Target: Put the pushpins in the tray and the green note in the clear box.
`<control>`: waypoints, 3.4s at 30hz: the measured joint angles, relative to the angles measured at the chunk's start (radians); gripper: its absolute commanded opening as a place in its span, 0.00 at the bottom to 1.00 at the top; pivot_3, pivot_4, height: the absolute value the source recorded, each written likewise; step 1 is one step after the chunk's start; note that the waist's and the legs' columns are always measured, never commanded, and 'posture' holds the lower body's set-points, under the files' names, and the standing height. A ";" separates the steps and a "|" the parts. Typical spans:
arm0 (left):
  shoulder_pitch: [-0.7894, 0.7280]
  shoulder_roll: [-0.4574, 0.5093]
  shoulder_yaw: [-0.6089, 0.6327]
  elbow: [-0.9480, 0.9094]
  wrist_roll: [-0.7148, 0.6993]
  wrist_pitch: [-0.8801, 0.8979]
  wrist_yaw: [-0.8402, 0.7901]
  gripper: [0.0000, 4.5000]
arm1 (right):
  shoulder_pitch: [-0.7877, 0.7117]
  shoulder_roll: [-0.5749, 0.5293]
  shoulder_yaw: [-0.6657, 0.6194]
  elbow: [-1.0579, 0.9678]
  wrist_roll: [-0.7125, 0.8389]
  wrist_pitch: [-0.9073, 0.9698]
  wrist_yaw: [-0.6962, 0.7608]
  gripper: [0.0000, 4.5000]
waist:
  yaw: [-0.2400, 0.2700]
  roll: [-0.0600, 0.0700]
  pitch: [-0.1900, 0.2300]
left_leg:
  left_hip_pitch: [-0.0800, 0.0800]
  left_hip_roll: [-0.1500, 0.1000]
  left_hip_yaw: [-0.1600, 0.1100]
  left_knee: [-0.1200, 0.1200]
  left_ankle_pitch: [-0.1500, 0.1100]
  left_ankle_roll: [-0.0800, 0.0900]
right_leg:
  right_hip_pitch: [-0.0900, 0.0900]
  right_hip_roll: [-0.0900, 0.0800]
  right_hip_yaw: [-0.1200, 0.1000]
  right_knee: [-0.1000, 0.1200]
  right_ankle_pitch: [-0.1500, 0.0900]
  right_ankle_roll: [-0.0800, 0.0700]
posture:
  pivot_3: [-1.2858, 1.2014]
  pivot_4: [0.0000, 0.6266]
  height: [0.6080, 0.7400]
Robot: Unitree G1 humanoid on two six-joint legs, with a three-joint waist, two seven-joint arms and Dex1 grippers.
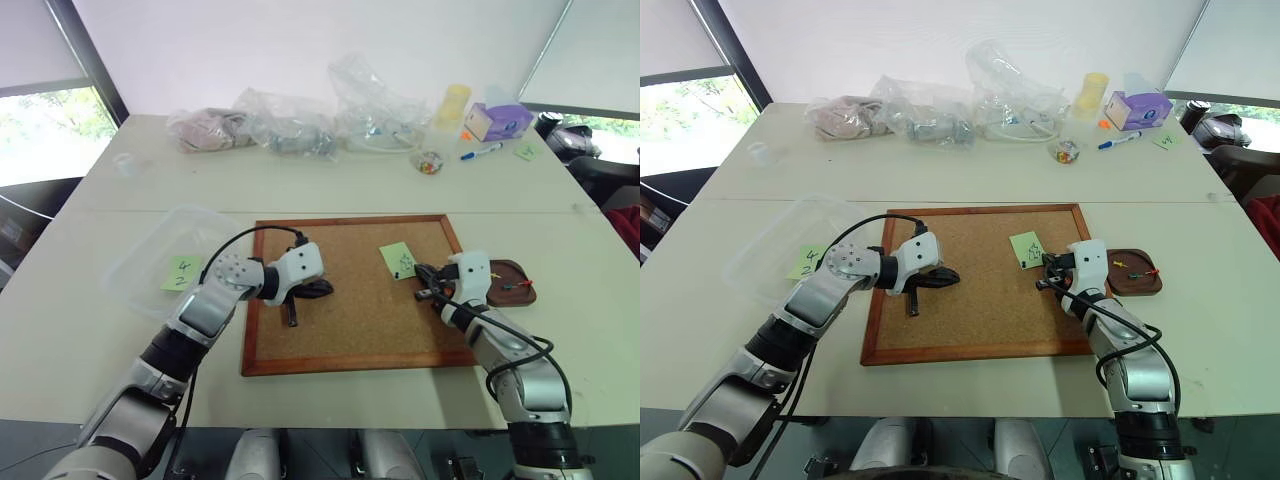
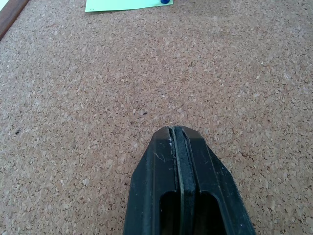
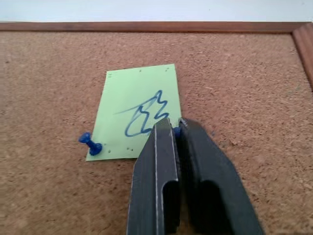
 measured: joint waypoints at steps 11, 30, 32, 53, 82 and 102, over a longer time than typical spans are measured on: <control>-0.010 0.000 -0.015 0.010 0.006 -0.022 -0.017 0.00 | 0.072 0.069 -0.033 -0.076 -0.029 -0.156 -0.075 0.01 | 0.018 0.000 0.000 | 0.000 0.000 0.000 -0.005 0.000 0.000 | -0.002 0.001 0.000 -0.001 0.000 0.000 | 0.52 0.24 0.98; -0.019 0.001 -0.029 0.013 0.021 -0.025 -0.027 0.00 | 0.119 0.010 -0.260 -0.010 -0.095 -0.128 -0.253 0.01 | 0.016 0.001 -0.001 | 0.001 0.000 0.001 -0.006 0.000 0.000 | 0.001 0.000 0.000 -0.007 0.000 0.000 | 0.52 0.24 0.98; -0.020 -0.001 -0.029 0.015 0.022 -0.027 -0.027 0.00 | 0.110 0.002 -0.262 0.017 -0.096 -0.102 -0.255 0.01 | 0.017 0.001 -0.001 | 0.001 0.000 0.001 -0.006 0.000 0.000 | 0.001 0.000 0.000 -0.007 0.000 0.000 | 0.52 0.24 0.98; -0.026 -0.009 -0.032 0.029 0.022 -0.041 -0.028 0.00 | 0.084 0.011 -0.303 0.008 -0.078 -0.132 -0.262 0.99 | 0.017 0.002 -0.001 | 0.000 0.000 0.001 -0.006 0.000 0.000 | 0.002 -0.001 0.000 -0.010 0.000 0.000 | 0.52 0.24 0.98; -0.019 -0.011 -0.032 0.020 0.023 -0.039 -0.017 0.00 | 0.081 0.041 0.097 -0.064 -0.026 -0.089 0.047 0.10 | 0.019 0.000 -0.001 | 0.000 -0.001 0.000 -0.006 0.000 -0.001 | 0.002 -0.007 -0.001 -0.012 0.000 -0.001 | 0.52 0.24 0.98; -0.021 -0.010 -0.032 0.020 0.023 -0.041 -0.019 0.00 | 0.080 0.051 0.051 -0.155 -0.030 -0.128 0.010 0.01 | 0.016 0.000 -0.002 | -0.002 -0.001 0.001 -0.008 0.000 -0.001 | 0.000 -0.013 -0.002 -0.012 0.000 -0.001 | 0.52 0.24 0.98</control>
